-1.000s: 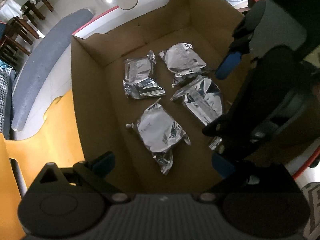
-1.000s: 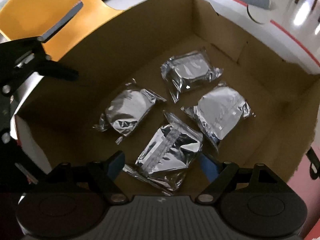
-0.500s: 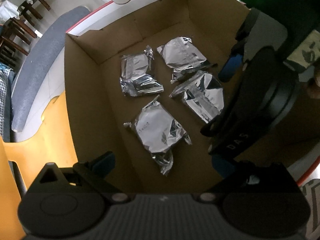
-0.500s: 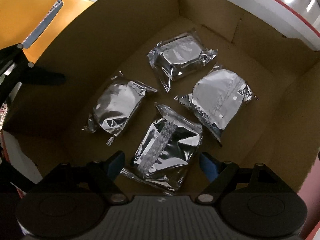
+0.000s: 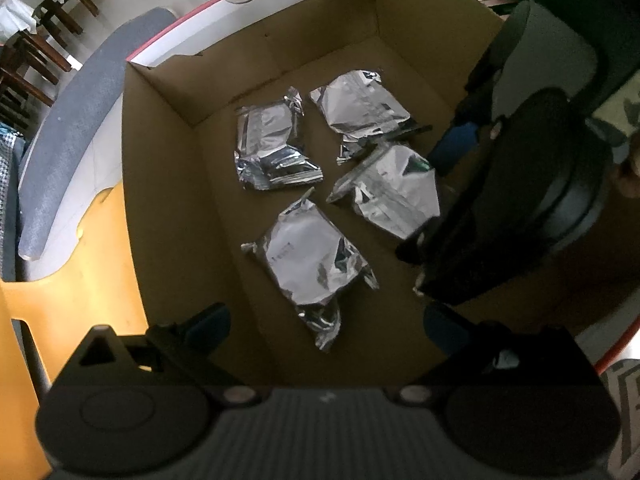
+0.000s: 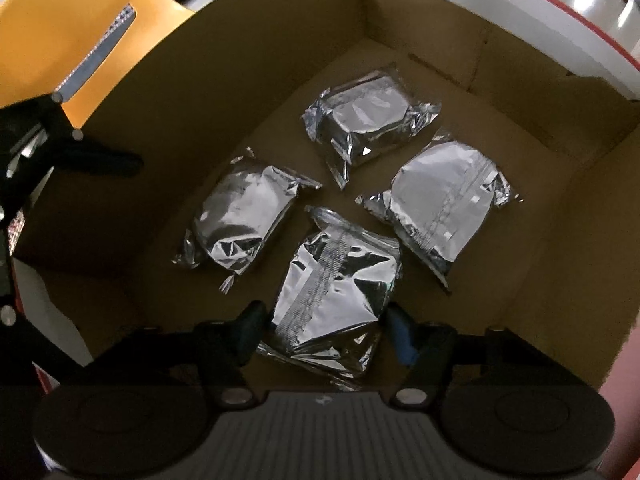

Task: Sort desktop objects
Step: 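Grasp a silver foil packet with the right gripper and lift it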

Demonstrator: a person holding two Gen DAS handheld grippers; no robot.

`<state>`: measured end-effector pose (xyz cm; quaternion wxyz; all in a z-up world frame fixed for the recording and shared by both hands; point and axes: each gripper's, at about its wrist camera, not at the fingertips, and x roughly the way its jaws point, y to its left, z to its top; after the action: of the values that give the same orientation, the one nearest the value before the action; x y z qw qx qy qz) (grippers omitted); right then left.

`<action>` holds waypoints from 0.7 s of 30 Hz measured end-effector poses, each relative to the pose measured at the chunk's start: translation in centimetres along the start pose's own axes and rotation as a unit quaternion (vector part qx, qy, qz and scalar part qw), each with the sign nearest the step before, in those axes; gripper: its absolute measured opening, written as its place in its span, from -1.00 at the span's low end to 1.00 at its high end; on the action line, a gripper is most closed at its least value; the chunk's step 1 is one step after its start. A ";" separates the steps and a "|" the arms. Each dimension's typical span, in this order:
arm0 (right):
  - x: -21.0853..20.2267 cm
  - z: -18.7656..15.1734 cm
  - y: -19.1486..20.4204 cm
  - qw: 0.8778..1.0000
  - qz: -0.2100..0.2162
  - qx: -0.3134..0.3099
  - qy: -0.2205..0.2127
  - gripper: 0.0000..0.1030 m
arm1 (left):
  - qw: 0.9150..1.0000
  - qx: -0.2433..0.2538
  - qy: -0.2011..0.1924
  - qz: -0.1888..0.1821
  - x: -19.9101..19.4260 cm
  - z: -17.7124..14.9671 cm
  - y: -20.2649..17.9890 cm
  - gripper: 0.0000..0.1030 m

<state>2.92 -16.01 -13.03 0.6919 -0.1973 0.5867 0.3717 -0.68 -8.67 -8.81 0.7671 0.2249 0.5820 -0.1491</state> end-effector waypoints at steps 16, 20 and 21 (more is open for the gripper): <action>-1.2 -0.6 0.3 0.999 0.008 0.012 -0.035 0.18 | 1.000 -0.013 -0.016 -0.012 -0.8 -0.1 0.0 1.00; -1.2 -0.7 0.5 0.999 0.001 0.007 -0.037 0.18 | 1.000 -0.024 -0.014 -0.012 -0.7 -0.1 0.2 1.00; -1.3 -0.8 0.6 0.999 -0.001 0.005 -0.037 0.18 | 1.000 -0.027 -0.012 -0.012 -0.6 -0.1 0.2 1.00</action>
<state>1.87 -16.53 -11.88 0.7145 -0.1808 0.5622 0.3752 -0.81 -8.49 -8.24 0.7778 0.1958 0.5794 -0.1453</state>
